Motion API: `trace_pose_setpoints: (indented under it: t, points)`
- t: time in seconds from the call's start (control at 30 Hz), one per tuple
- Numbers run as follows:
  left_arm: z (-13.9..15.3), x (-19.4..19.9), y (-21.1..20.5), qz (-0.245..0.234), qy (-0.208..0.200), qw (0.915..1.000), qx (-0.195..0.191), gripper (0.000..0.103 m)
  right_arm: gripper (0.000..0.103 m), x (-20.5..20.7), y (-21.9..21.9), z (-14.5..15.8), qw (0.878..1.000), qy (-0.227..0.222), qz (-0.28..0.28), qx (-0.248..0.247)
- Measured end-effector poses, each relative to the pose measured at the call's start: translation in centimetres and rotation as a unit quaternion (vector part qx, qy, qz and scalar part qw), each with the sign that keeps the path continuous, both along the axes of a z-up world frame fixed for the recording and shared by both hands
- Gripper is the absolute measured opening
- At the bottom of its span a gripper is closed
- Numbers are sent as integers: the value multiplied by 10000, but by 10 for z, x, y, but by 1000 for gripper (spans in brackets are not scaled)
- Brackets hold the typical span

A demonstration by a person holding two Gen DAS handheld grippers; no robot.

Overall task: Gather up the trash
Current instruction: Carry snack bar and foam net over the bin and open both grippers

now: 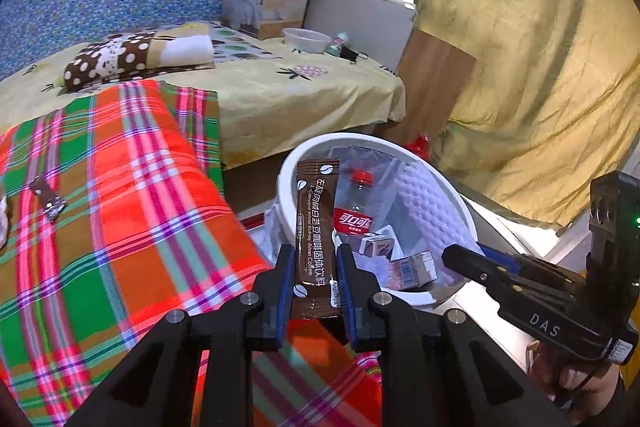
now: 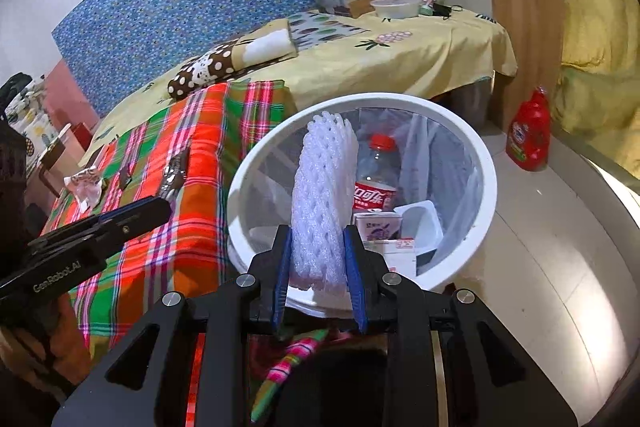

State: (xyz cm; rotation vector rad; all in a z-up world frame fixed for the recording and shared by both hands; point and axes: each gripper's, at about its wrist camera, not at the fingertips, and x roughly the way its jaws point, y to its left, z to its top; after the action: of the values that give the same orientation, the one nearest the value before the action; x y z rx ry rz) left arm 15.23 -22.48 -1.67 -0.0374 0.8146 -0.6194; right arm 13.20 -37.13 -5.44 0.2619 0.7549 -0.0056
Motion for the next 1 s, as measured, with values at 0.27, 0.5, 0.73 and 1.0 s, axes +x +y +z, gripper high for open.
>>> trace_pose_setpoints:
  t: [0.27, 0.5, 0.73, 1.0]
  points:
    - [-10, 11, -25, -240, 130, 9996, 12, 22, 28, 2, -10, -5, 9999, 103, -78, -3]
    - [-14, 21, -43, -316, 177, 9993, -7, 22, 31, 4, -14, -8, 9997, 248, -47, -41]
    - [-13, 28, -44, -254, 166, 9995, -97, 32, 41, 3, -17, -6, 9998, 204, -29, -34]
    - [2, 23, -23, -50, 52, 9997, -217, 33, 41, -1, -16, -1, 10000, 81, -37, -11]
